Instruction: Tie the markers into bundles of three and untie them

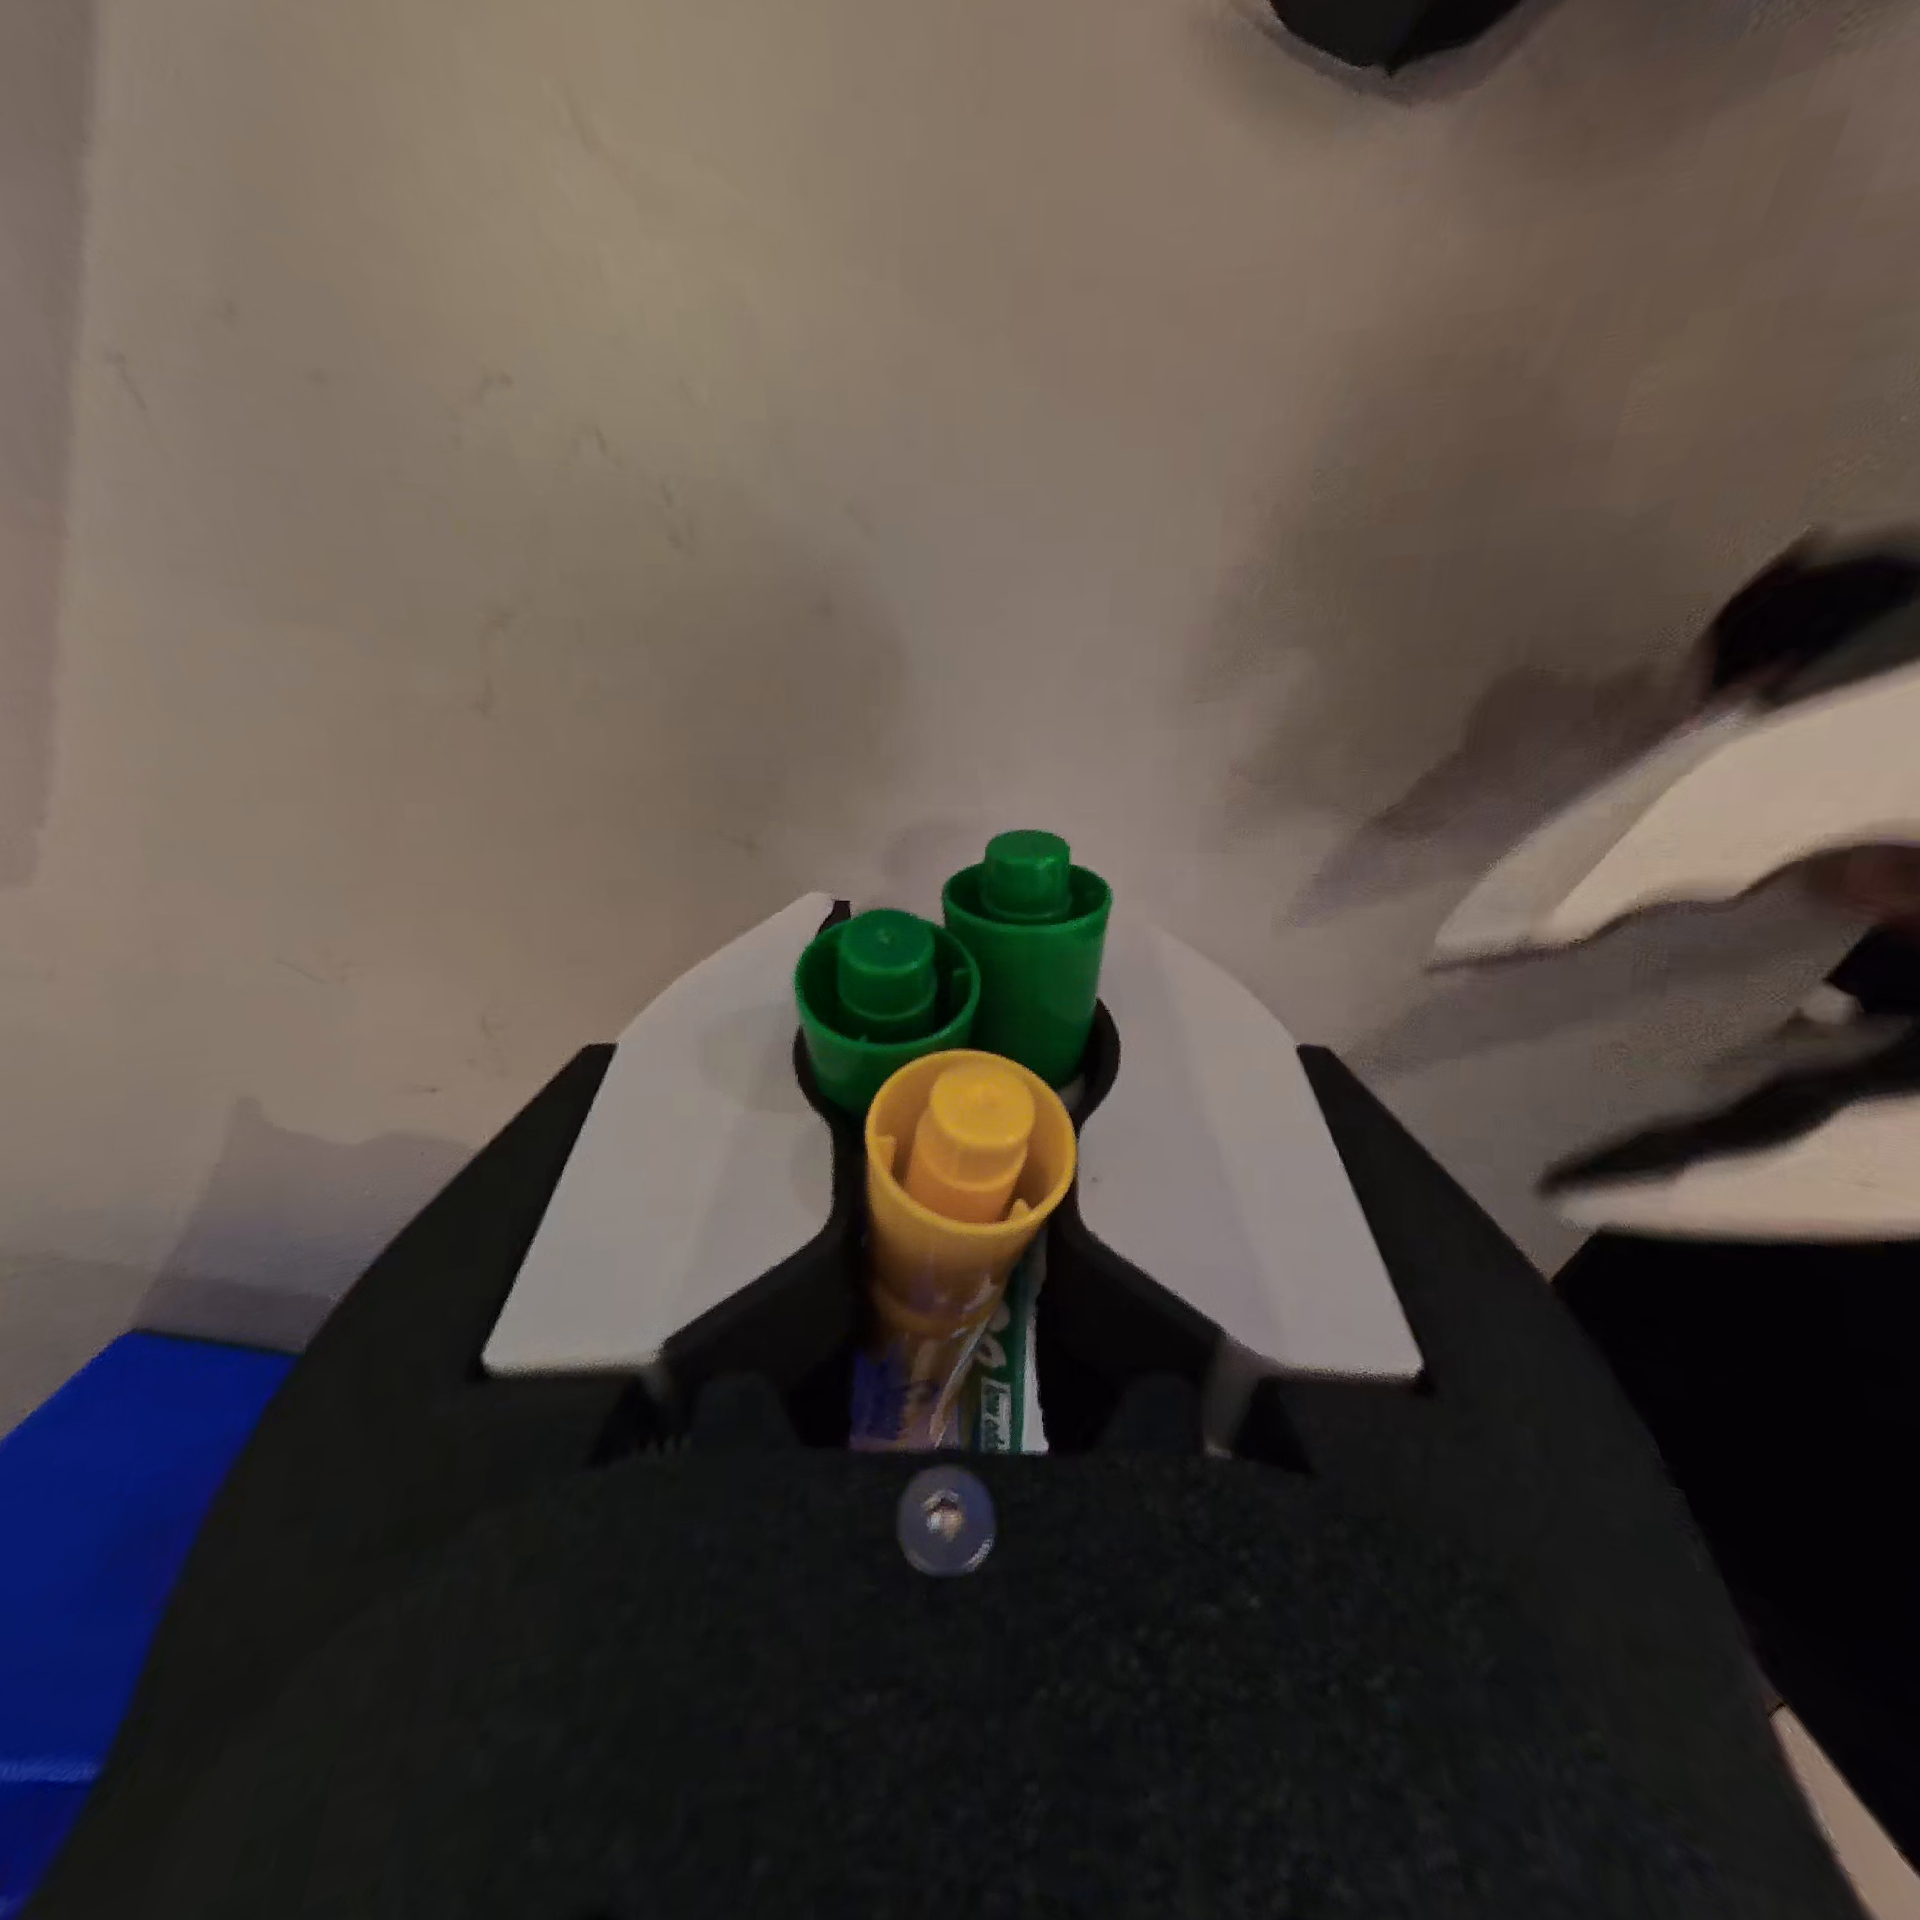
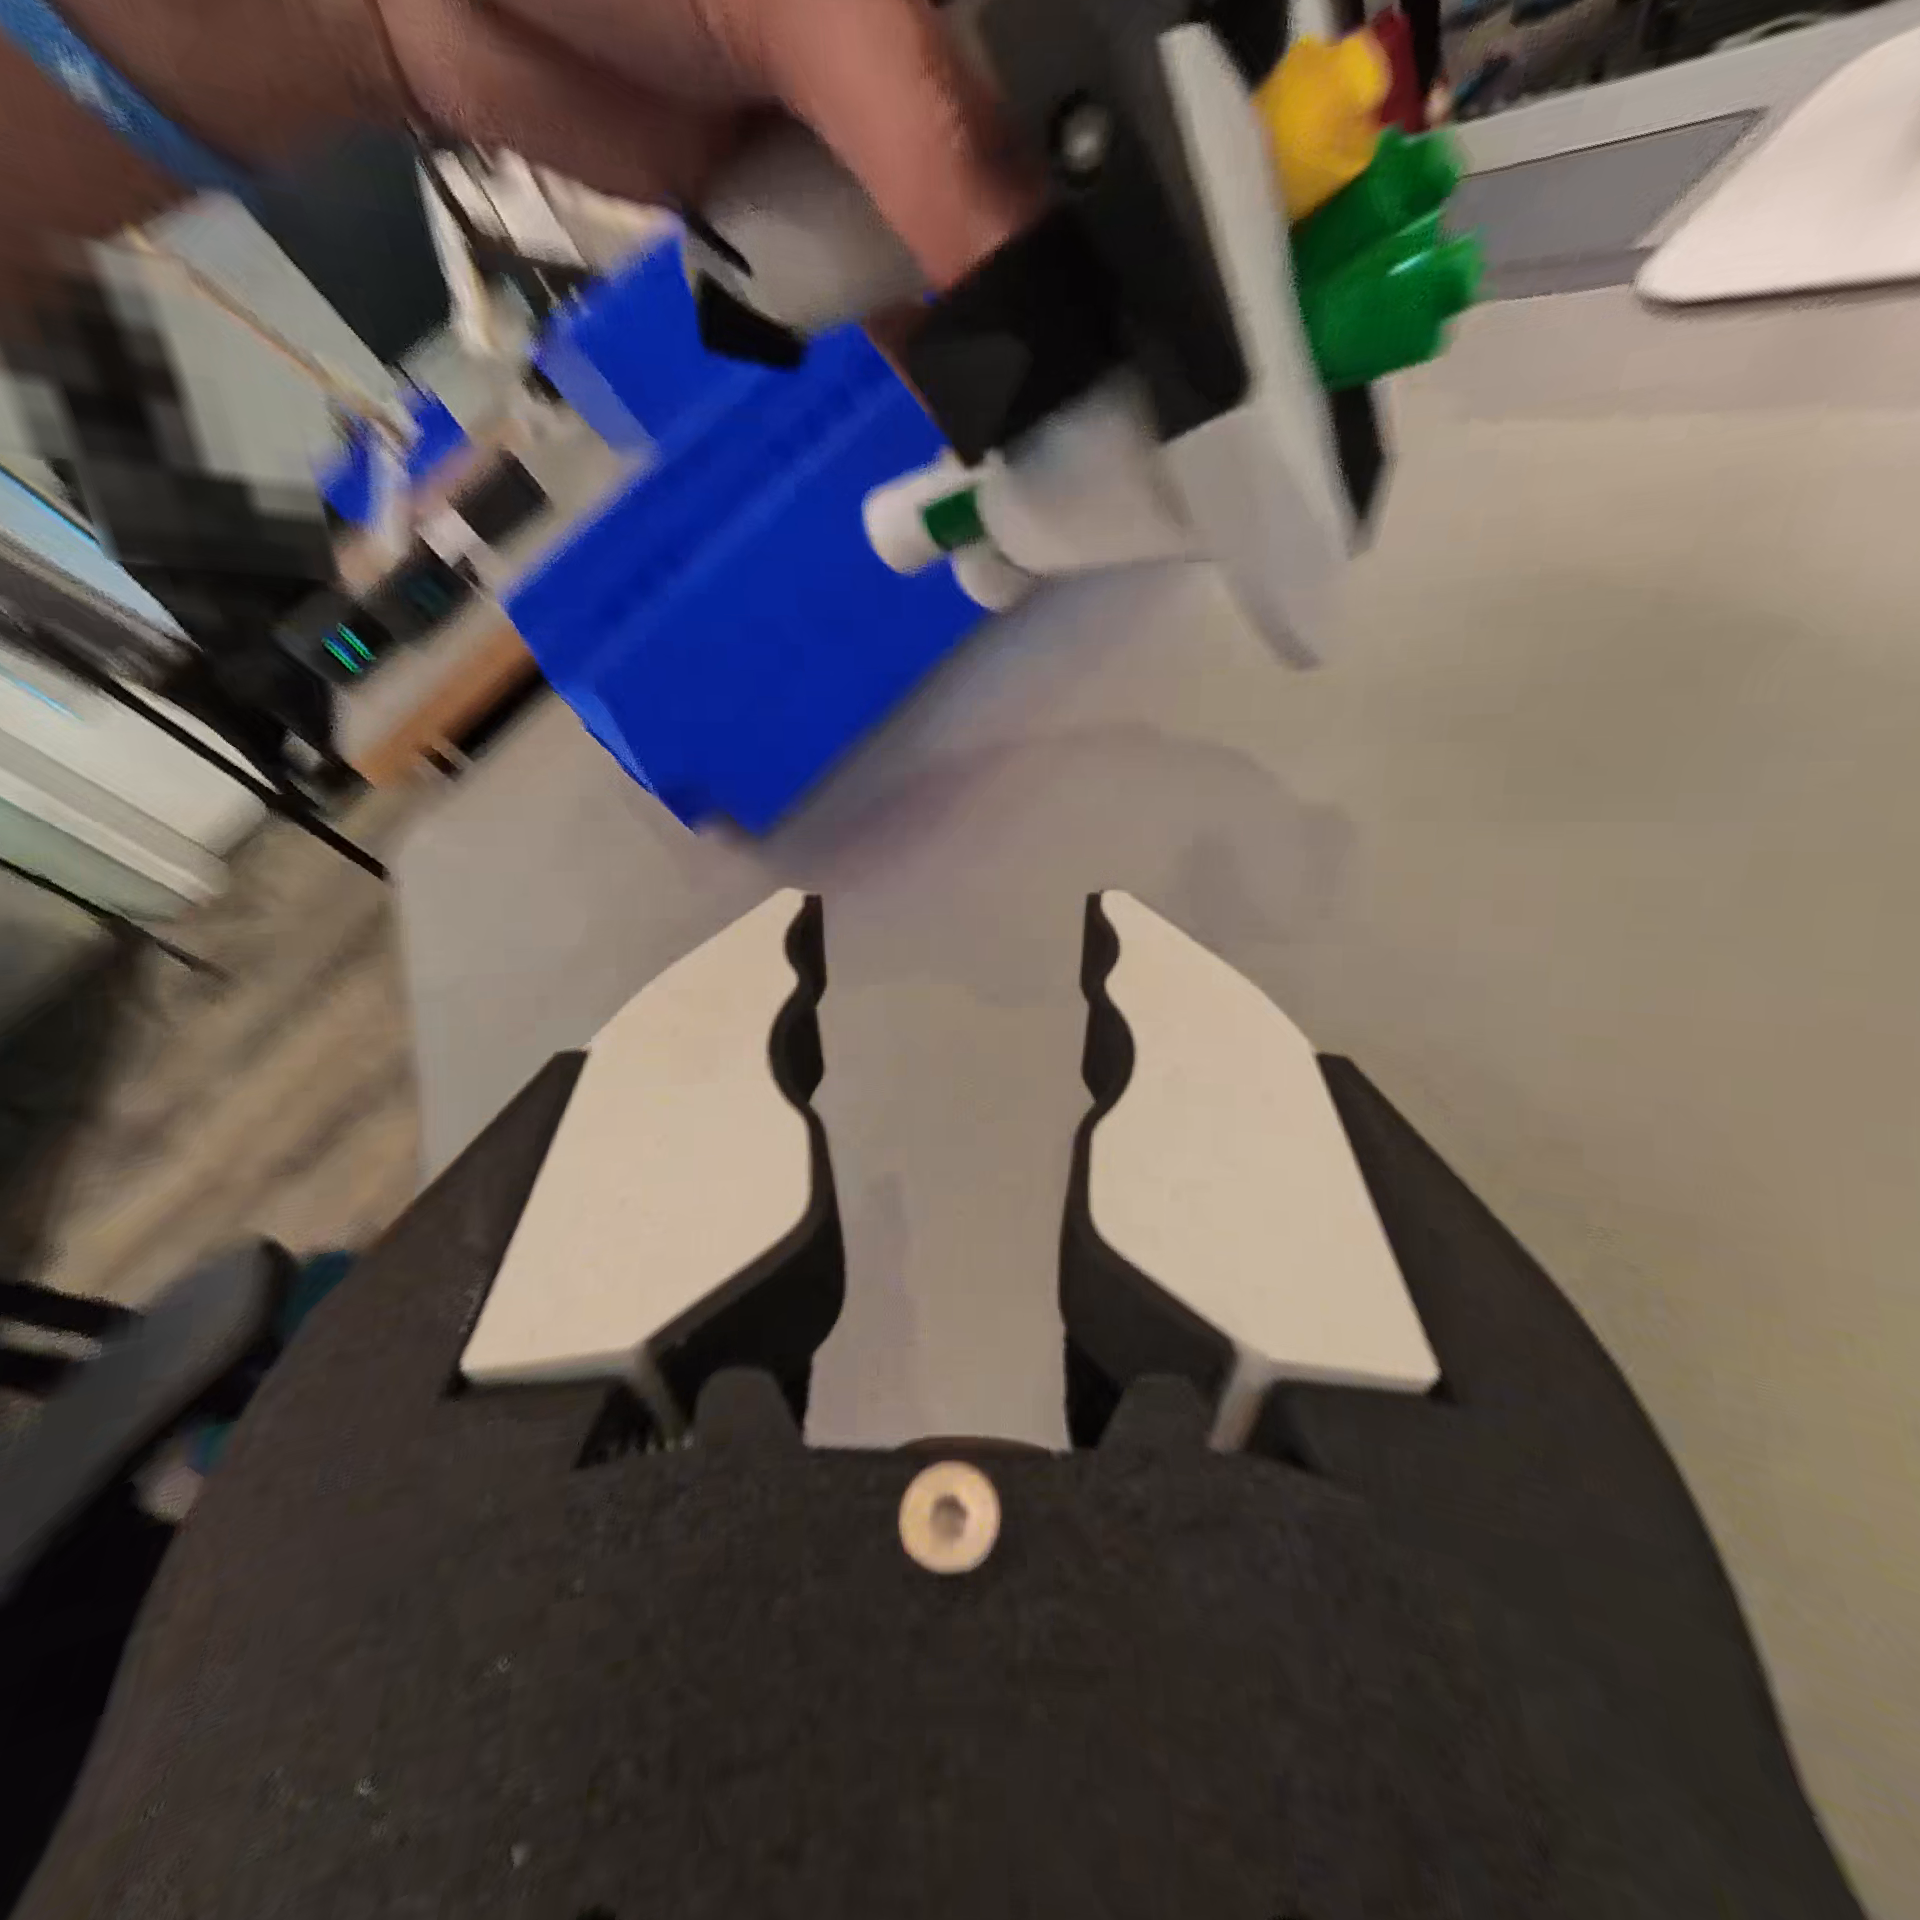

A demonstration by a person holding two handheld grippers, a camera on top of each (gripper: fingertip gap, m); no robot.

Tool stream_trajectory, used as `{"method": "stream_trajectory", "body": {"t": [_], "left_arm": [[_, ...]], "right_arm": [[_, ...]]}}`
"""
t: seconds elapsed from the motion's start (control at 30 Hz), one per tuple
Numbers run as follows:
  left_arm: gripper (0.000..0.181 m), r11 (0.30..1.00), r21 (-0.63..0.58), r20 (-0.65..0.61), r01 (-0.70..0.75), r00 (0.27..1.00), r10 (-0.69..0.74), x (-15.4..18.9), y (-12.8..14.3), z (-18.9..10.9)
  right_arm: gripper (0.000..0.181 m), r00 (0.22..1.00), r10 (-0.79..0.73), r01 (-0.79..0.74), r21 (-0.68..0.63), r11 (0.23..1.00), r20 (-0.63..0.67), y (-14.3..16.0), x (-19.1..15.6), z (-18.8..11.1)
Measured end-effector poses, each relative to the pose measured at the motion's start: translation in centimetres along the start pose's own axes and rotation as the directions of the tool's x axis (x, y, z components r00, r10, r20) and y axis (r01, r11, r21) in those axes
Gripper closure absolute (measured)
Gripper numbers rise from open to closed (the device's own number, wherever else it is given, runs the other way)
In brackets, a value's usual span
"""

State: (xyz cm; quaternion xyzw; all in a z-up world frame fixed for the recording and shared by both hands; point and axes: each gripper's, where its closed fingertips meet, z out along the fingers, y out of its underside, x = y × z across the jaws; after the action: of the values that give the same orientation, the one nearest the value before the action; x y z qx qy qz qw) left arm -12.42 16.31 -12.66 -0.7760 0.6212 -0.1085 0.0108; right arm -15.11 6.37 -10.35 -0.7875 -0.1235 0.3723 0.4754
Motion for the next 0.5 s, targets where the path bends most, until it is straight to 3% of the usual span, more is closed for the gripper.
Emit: {"method": "stream_trajectory", "body": {"t": [0.2,0.33,0.5], "left_arm": [[0.142,0.998,0.012,-0.002,0.065,0.998,-0.065,1.0,-1.4,0.1],[0.142,0.995,0.004,-0.011,0.097,0.995,-0.097,1.8,-1.8,0.6],[0.142,0.991,0.007,-0.021,0.131,0.991,-0.131,2.0,-2.3,1.4]], "right_arm": [[0.095,0.945,0.326,-0.313,0.226,0.923,-0.022,-0.7,-0.6,5.7],[0.092,0.895,0.441,-0.399,0.335,0.854,-0.059,-3.0,0.7,6.3],[0.100,0.842,0.539,-0.499,0.323,0.805,-0.042,-4.1,1.0,7.0]]}}
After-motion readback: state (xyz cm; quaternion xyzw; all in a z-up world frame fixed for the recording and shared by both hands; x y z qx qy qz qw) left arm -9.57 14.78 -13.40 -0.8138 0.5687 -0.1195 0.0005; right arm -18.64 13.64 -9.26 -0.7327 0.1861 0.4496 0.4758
